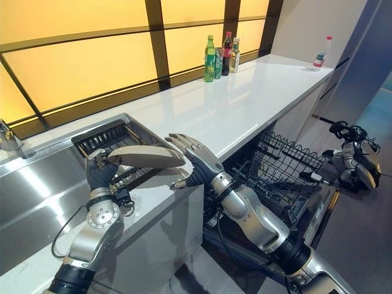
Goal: Pick up plates and place into dishwasher.
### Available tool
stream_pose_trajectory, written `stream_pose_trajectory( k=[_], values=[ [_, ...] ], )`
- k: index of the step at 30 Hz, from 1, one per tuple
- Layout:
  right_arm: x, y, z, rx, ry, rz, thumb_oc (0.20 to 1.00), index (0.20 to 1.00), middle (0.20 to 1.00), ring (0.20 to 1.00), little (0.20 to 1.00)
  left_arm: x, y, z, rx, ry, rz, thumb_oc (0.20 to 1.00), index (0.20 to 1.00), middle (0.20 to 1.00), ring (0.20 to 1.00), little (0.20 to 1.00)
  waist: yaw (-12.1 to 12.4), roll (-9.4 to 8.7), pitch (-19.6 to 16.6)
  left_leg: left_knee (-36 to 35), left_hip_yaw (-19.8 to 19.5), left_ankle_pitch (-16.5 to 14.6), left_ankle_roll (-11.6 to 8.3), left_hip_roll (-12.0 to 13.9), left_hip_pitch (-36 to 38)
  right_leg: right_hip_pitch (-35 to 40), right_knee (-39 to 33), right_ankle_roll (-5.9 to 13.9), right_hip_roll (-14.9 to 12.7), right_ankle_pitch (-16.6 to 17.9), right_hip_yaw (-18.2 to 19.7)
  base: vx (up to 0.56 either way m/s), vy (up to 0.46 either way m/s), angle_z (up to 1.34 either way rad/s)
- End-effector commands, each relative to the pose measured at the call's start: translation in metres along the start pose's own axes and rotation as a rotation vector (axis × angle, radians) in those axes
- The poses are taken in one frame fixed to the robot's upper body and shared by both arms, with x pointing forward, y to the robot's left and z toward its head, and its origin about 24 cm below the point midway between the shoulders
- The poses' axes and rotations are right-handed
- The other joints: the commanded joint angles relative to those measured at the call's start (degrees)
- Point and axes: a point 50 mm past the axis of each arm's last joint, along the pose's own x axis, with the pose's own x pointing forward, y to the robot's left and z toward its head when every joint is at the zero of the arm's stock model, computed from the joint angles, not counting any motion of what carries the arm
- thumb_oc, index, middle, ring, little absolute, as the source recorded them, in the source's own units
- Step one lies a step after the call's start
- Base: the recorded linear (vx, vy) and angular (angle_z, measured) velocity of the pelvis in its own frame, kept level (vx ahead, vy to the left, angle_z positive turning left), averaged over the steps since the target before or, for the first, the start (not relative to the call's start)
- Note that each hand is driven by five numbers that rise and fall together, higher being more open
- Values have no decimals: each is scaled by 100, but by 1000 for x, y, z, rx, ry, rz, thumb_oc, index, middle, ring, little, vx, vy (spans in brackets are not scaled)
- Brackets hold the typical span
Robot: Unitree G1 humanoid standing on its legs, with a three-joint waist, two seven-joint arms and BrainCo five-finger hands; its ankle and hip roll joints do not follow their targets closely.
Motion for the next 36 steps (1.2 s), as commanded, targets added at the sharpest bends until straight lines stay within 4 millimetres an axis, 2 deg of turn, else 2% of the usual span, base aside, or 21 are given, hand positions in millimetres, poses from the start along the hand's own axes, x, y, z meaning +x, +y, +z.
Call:
stream_pose_trajectory(
  k=[1, 7, 10, 15, 20, 30, 36],
  values=[
    [13, -33, 27, -40, -156, -137, 1000, 1000, 1000, 1000, 1000, 6, -1, 23, -63, -103, -16, 200, 200, 200, 200, 200, 86, -86, -189, -2, -156, 21, 162, -397, -129, 120, 27, 160, 42, -20, -146, -1, 9, 4],
    [18, -27, 33, 6, -163, -134, 1000, 1000, 1000, 1000, 1000, 4, -5, 22, -79, -86, -45, 200, 200, 200, 200, 200, 144, -85, -190, -2, -204, 15, 170, -400, -115, 138, 27, 167, 28, -8, -138, 0, 1, 1],
    [23, -28, 38, 93, -182, -150, 1000, 1000, 1000, 1000, 1000, 1, -13, 22, -112, -62, -98, 200, 200, 200, 200, 200, 181, -88, -170, 1, -225, 8, 174, -393, -112, 146, 27, 164, 17, -2, -153, 0, 0, 0],
    [38, -29, 65, 362, -308, -120, 1000, 1000, 1000, 1000, 1000, -13, -40, 34, -233, -141, -355, 200, 200, 200, 200, 200, 269, -91, -147, -1, -258, -3, 173, -402, -129, 146, 27, 140, 10, -5, -214, -1, -1, 2],
    [38, -23, 77, 456, -365, -83, 1000, 1000, 1000, 1000, 1000, -28, -55, 48, -356, -231, -530, 200, 200, 200, 200, 200, 302, -87, -226, -2, -262, -14, 176, -402, -122, 168, 27, 126, -7, -14, -270, 20, 12, 10],
    [30, -21, 68, 477, -335, -79, 1000, 1000, 1000, 1000, 1000, -24, -48, 51, -361, -291, -507, 200, 200, 200, 200, 200, 242, -118, -328, -2, -194, -18, 206, -399, -112, 157, 27, 108, 17, -4, -249, 11, 1, 4],
    [27, -19, 66, 432, -336, -55, 1000, 1000, 1000, 1000, 1000, -22, -42, 53, -285, -374, -480, 200, 200, 200, 200, 200, 209, -119, -365, -2, -132, -27, 201, -387, -96, 154, 27, 104, 22, -10, -248, 0, 0, 0]
  ],
)
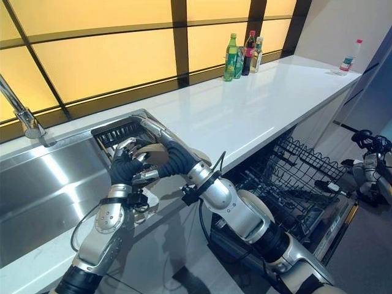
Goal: Pick up plates and place into dishwasher.
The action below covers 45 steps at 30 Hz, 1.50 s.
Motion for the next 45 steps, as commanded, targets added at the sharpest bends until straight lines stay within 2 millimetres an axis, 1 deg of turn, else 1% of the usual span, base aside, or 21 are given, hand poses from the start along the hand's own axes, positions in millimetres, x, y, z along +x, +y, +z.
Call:
stream_pose_trajectory(
  k=[1, 7, 9, 13, 14, 15, 17, 21, 27, 29, 30, 31, 34, 35, 36, 37, 39, 45],
  values=[
    [-3, -8, 20, -29, -111, -19, 1000, 1000, 1000, 1000, 1000, 11, -4, 26, 42, -211, -43, 200, 200, 200, 200, 200, -70, -83, -382, -10, 35, -43, 175, -324, -42, 95, 21, 89, 85, 33, -40, 0, 0, 0],
    [-9, -22, 17, -125, -91, -58, 1000, 1000, 1000, 1000, 1000, 13, 10, 38, 118, -286, -6, 200, 200, 200, 200, 200, -93, -86, -413, -10, 59, -38, 166, -308, -51, 95, 21, 95, 85, 35, -71, 0, 0, 0],
    [-13, -28, 15, -185, -77, -77, 1000, 1000, 1000, 1000, 1000, 14, 17, 41, 128, -305, 23, 200, 200, 200, 200, 200, -114, -78, -424, -10, 79, -37, 165, -304, -57, 88, 21, 99, 84, 36, -76, 0, 0, 0],
    [-24, -43, 5, -320, 3, -123, 1000, 1000, 1000, 1000, 1000, 11, 30, 46, 153, -336, 78, 200, 200, 200, 200, 200, -175, -77, -446, -10, 126, -44, 160, -297, -54, 79, 21, 107, 88, 42, -63, 0, 0, 0],
    [-24, -43, 5, -320, 3, -123, 1000, 1000, 1000, 1000, 1000, 11, 30, 46, 153, -335, 78, 200, 200, 200, 200, 200, -173, -76, -447, -10, 127, -45, 160, -296, -54, 79, 21, 107, 88, 42, -62, 0, 0, 0],
    [-30, -51, 0, -337, 48, -137, 1000, 1000, 1000, 1000, 1000, 11, 35, 49, 155, -346, 95, 200, 200, 200, 200, 200, -206, -78, -453, -10, 141, -43, 160, -293, -57, 71, 21, 110, 92, 45, -44, 0, 0, 0],
    [-34, -57, -4, -351, 82, -153, 1000, 1000, 1000, 1000, 1000, 12, 37, 51, 143, -351, 104, 200, 200, 200, 200, 200, -236, -87, -448, -10, 140, -45, 164, -295, -55, 67, 21, 115, 97, 48, -17, 0, 0, 0],
    [-37, -60, -10, -318, 124, -158, 1000, 1000, 1000, 1000, 1000, 11, 36, 52, 134, -359, 111, 200, 200, 200, 200, 200, -272, -90, -445, -10, 126, -47, 163, -304, -43, 66, 21, 115, 106, 52, 39, 0, 0, 0],
    [-37, -49, -27, -214, 241, -93, 1000, 1000, 1000, 1000, 1000, 12, 32, 53, 105, -353, 106, 200, 200, 200, 200, 200, -238, -121, -442, -10, 117, -44, 157, -304, -31, 83, 21, 109, 94, 42, 46, 0, 0, 0],
    [-34, -46, -31, -137, 258, -104, 1000, 1000, 1000, 1000, 1000, 14, 28, 52, 83, -348, 91, 200, 200, 200, 200, 200, -208, -136, -424, -10, 91, -40, 154, -300, -28, 90, 21, 110, 86, 50, 17, 0, 0, 0],
    [-32, -46, -31, -111, 259, -108, 1000, 1000, 1000, 1000, 1000, 14, 27, 52, 72, -344, 86, 200, 200, 200, 200, 200, -202, -140, -417, -10, 84, -37, 153, -299, -30, 92, 21, 109, 84, 52, 5, 0, 0, 0],
    [-27, -41, -30, -30, 238, -113, 1000, 1000, 1000, 1000, 1000, 15, 23, 50, 37, -331, 63, 200, 200, 200, 200, 200, -178, -147, -408, -10, 79, -36, 151, -294, -30, 94, 21, 104, 76, 57, -20, 0, 0, 0],
    [-17, -31, -25, 141, 183, -101, 1000, 1000, 1000, 1000, 1000, 14, 15, 48, -67, -312, 9, 200, 200, 200, 200, 200, -130, -152, -397, -10, 60, -34, 153, -301, -35, 100, 21, 88, 73, 55, -65, 0, 0, 0],
    [-16, -30, -25, 158, 176, -97, 1000, 1000, 1000, 1000, 1000, 14, 14, 48, -77, -315, -1, 200, 200, 200, 200, 200, -127, -153, -398, -10, 58, -36, 153, -303, -36, 100, 21, 87, 72, 54, -72, 0, 0, 0],
    [-12, -26, -20, 258, 137, -93, 1000, 1000, 1000, 1000, 1000, 11, 7, 51, -129, -356, -72, 200, 200, 200, 200, 200, -97, -149, -399, -10, 50, -85, 157, -301, -11, 131, 21, 79, 79, 14, -91, 0, 0, 0],
    [-11, -26, -20, 265, 134, -93, 1000, 1000, 1000, 1000, 1000, 11, 7, 51, -133, -358, -78, 200, 200, 200, 200, 200, -94, -149, -391, -10, 50, -89, 156, -300, 0, 142, 21, 78, 80, 10, -93, 0, 0, 0],
    [-11, -21, -20, 385, 107, -86, 1000, 1000, 1000, 1000, 1000, 9, 1, 57, -195, -395, -144, 200, 200, 200, 200, 200, -78, -139, -406, -10, 50, -84, 160, -297, -12, 137, 21, 72, 76, 15, -123, 0, 0, 0],
    [-17, -11, -29, 473, 156, -68, 1000, 1000, 1000, 1000, 1000, 7, -4, 67, -261, -447, -205, 200, 200, 200, 200, 200, -102, -139, -464, -10, 49, -89, 180, -304, -15, 122, 21, 65, 80, 12, -119, 5, 1, 1]
  ],
)
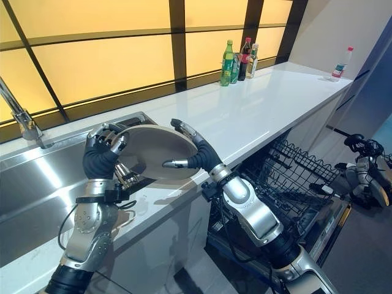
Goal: Pick up plates and place into dishwasher.
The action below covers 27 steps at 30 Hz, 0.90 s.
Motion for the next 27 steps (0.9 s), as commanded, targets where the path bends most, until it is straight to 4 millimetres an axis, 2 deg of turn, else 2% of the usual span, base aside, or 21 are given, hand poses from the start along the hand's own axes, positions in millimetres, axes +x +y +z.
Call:
stream_pose_trajectory(
  k=[1, 6, 8, 9, 10, 11, 14, 27],
  values=[
    [6, 16, 5, 104, -45, 77, 1000, 1000, 1000, 1000, 1000, 11, -30, 28, -152, -195, -130, 200, 200, 200, 200, 200, 38, -46, -402, -6, 76, -74, 204, -307, -57, 31, 20, 48, 80, 38, -60, 0, 0, 0],
    [10, 26, 0, 244, -29, 98, 1000, 1000, 1000, 1000, 1000, 13, -37, 24, -165, -177, -137, 200, 200, 200, 200, 200, 33, -53, -395, -6, 76, -83, 210, -313, -28, 47, 20, 41, 79, 42, -51, 0, 0, 0],
    [12, 26, -5, 242, 0, 97, 1000, 1000, 1000, 1000, 1000, 14, -36, 23, -161, -175, -140, 200, 200, 200, 200, 200, 41, -56, -405, -6, 77, -86, 215, -319, -21, 53, 20, 36, 74, 38, -57, 0, 0, 0],
    [12, 27, -8, 241, 21, 106, 746, 746, 746, 746, 746, 14, -36, 23, -161, -176, -142, 200, 200, 200, 200, 200, 41, -55, -408, -6, 82, -87, 214, -317, -19, 53, 20, 35, 72, 37, -58, 0, 0, 0],
    [12, 27, -11, 239, 45, 109, 448, 448, 448, 448, 448, 14, -36, 23, -162, -176, -142, 200, 200, 200, 200, 200, 41, -54, -411, -6, 86, -86, 211, -313, -20, 51, 20, 35, 71, 36, -61, 0, 0, 0],
    [8, 28, -20, 230, 104, 116, 200, 200, 200, 200, 200, 14, -34, 24, -157, -180, -142, 200, 200, 200, 200, 200, 38, -57, -410, -6, 97, -87, 215, -308, -18, 52, 20, 33, 72, 34, -63, 0, 0, 0],
    [-1, 31, -35, 206, 204, 201, 200, 200, 200, 200, 200, 14, -33, 26, -149, -182, -140, 200, 200, 200, 200, 200, 31, -91, -411, -6, 102, -84, 211, -309, -20, 51, 20, 38, 73, 32, -66, 0, 0, 0],
    [-1, 32, -41, 211, 287, 287, 200, 200, 200, 200, 200, 16, -31, 26, -131, -185, -123, 200, 200, 200, 200, 200, 43, -166, -359, -6, 124, -72, 198, -292, -10, 68, 20, 14, 116, 30, -71, -1, -2, 1]
  ],
)
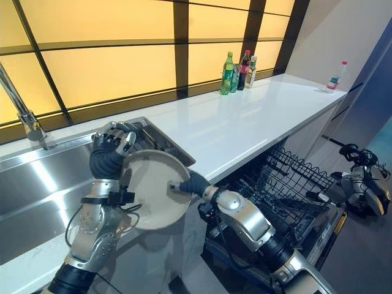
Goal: Pick up plates and place into dishwasher.
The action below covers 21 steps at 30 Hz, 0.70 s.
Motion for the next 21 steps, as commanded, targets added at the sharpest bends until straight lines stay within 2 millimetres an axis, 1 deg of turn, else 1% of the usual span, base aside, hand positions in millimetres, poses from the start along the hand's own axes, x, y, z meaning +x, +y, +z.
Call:
stream_pose_trajectory(
  k=[1, 7, 15, 17, 20, 21],
  values=[
    [2, 3, 30, -35, -122, 51, 200, 200, 200, 200, 200, 18, -12, 18, -34, -142, -51, 200, 200, 200, 200, 200, 44, -29, -114, -37, 184, -86, 185, -285, 47, 62, 19, 9, 119, 39, -45, -31, -15, 0],
    [4, 3, 33, -47, -115, 85, 200, 200, 200, 200, 200, 20, -13, 18, -28, -152, -53, 200, 200, 200, 200, 200, 31, -58, -86, -36, 248, -82, 177, -260, 74, 91, 19, -11, 142, 39, -59, -22, -13, 0],
    [3, -5, 37, -47, -141, 30, 200, 200, 200, 200, 200, 23, -12, 16, -23, -131, -47, 200, 200, 200, 200, 200, -9, -52, -77, -18, 324, -88, 180, -237, 98, 115, 40, -34, 160, 28, -73, -8, -5, 0],
    [2, -8, 39, -56, -151, 4, 200, 200, 200, 200, 200, 23, -10, 14, -20, -115, -23, 1000, 1000, 1000, 1000, 1000, -30, -41, -81, -19, 335, -90, 185, -234, 113, 120, 47, -40, 170, 25, -67, 0, 0, 0],
    [-2, -16, 43, -74, -173, -55, 200, 200, 200, 200, 200, 22, -6, 14, -11, -119, 3, 1000, 1000, 1000, 1000, 1000, -48, -26, -80, -19, 373, -93, 183, -220, 124, 130, 48, -41, 174, 24, -75, 0, 0, 0],
    [-5, -21, 46, -90, -194, -100, 200, 200, 200, 200, 200, 22, -3, 15, -10, -126, 28, 1000, 1000, 1000, 1000, 1000, -65, -18, -78, -18, 388, -92, 181, -214, 126, 134, 48, -41, 173, 21, -74, 0, 0, 0]
  ],
)
